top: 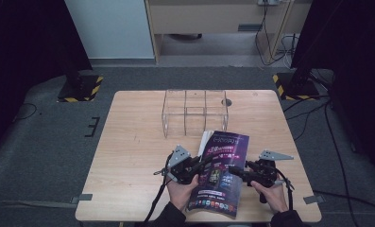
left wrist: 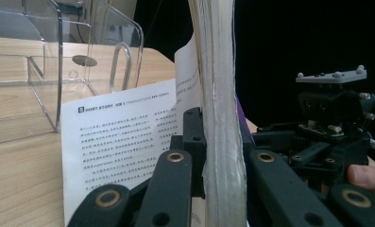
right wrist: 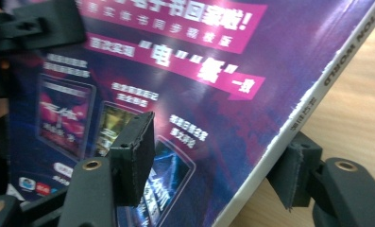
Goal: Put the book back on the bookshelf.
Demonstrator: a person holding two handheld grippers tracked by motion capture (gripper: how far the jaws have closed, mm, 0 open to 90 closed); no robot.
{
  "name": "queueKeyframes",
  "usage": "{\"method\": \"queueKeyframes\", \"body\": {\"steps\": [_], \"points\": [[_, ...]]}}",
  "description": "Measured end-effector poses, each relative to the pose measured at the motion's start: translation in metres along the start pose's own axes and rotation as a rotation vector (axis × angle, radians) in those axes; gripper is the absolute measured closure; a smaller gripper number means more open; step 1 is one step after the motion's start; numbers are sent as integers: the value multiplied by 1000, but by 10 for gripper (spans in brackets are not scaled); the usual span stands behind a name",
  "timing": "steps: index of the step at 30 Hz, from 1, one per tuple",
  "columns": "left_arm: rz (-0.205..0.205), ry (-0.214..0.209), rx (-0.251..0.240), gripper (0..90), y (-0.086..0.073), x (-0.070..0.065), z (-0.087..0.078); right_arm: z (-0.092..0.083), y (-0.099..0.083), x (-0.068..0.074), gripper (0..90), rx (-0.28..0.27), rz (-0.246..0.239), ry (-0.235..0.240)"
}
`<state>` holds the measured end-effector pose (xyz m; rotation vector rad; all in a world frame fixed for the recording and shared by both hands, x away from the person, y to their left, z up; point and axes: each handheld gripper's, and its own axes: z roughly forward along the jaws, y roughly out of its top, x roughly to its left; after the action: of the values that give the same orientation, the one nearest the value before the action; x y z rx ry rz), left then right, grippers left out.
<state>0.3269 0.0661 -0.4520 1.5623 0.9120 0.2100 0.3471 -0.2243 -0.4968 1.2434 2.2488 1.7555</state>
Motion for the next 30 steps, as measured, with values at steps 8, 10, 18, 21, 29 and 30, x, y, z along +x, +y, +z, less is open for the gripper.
{"method": "queueKeyframes", "body": {"steps": [8,10,18,21,29,30], "points": [[-10,5,-4,830,-1,4,-2,8,4,6,429,0,-16,-16],[-7,8,-3,830,-1,4,-1,8,5,6,501,5,-23,-58],[-8,17,-1,830,-1,5,1,6,8,8,632,23,-15,-95],[-4,18,1,829,-1,6,1,4,9,9,672,24,-3,-84],[29,62,35,828,1,10,2,3,13,11,710,49,1,-85],[32,68,42,828,1,11,2,3,13,11,713,55,-4,-83]]}}
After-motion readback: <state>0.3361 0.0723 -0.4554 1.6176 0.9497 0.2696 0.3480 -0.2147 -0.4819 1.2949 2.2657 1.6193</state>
